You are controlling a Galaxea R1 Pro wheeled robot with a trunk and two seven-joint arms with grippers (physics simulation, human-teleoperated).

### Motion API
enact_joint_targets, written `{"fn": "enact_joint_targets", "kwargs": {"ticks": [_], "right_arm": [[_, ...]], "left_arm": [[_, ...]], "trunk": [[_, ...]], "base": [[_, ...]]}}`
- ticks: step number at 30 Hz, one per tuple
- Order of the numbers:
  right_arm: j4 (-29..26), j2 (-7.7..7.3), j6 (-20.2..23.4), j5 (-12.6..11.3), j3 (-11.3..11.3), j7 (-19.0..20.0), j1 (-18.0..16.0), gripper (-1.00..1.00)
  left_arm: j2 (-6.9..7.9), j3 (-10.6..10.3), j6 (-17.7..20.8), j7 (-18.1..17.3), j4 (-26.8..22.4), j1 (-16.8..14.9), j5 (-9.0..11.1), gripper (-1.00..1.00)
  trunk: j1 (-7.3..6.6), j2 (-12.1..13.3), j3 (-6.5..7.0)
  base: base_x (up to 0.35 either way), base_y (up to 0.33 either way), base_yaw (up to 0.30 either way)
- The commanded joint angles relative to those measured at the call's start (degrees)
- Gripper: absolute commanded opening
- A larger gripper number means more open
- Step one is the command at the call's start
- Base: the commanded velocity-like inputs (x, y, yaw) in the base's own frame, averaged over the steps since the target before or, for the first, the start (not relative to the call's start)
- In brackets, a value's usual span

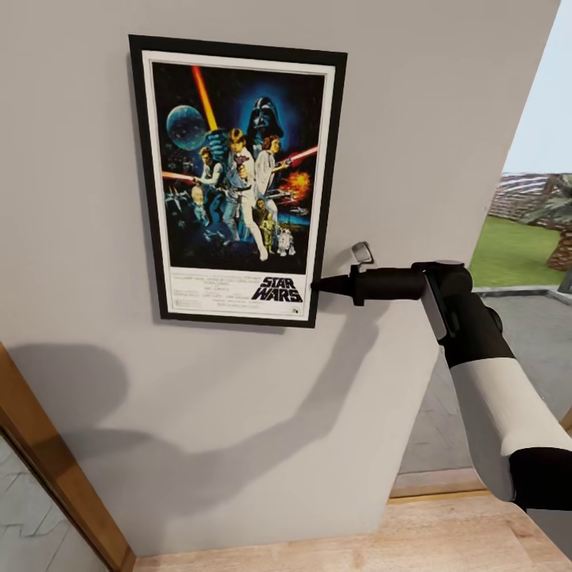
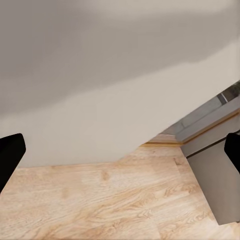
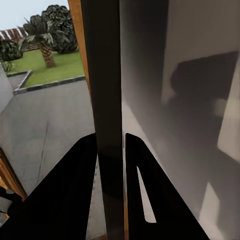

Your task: Pick up the poster from the kitchen countertop and hang it on one of the wall nails in the kitchen.

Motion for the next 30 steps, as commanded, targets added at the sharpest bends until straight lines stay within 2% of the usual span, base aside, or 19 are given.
{"fn": "enact_joint_targets", "kwargs": {"ticks": [1, 15, 22, 30], "right_arm": [[0.59, -0.09, 0.47, 0.82, 0.25, -1.46, -0.06, -1.00], [0.59, -0.09, 0.47, 0.82, 0.25, -1.46, -0.06, -1.00], [0.59, -0.09, 0.47, 0.82, 0.25, -1.46, -0.06, -1.00], [0.37, -0.09, 0.47, 0.82, 0.25, -1.46, -0.06, -1.00]], "left_arm": [[0.01, -0.24, -0.30, -0.14, 0.03, -0.05, 0.27, 1.00], [0.01, -0.24, -0.29, -0.14, 0.03, -0.05, 0.27, 1.00], [0.01, -0.24, -0.30, -0.14, 0.03, -0.05, 0.27, 1.00], [0.01, -0.24, -0.29, -0.14, 0.03, -0.05, 0.27, 1.00]], "trunk": [[0.06, -0.10, -0.14], [0.06, -0.10, -0.14], [0.06, -0.10, -0.14], [0.06, -0.10, -0.14]], "base": [[0.028, 0.000, 0.000], [0.002, 0.000, 0.000], [-0.159, 0.000, 0.000], [-0.032, 0.000, 0.000]]}}
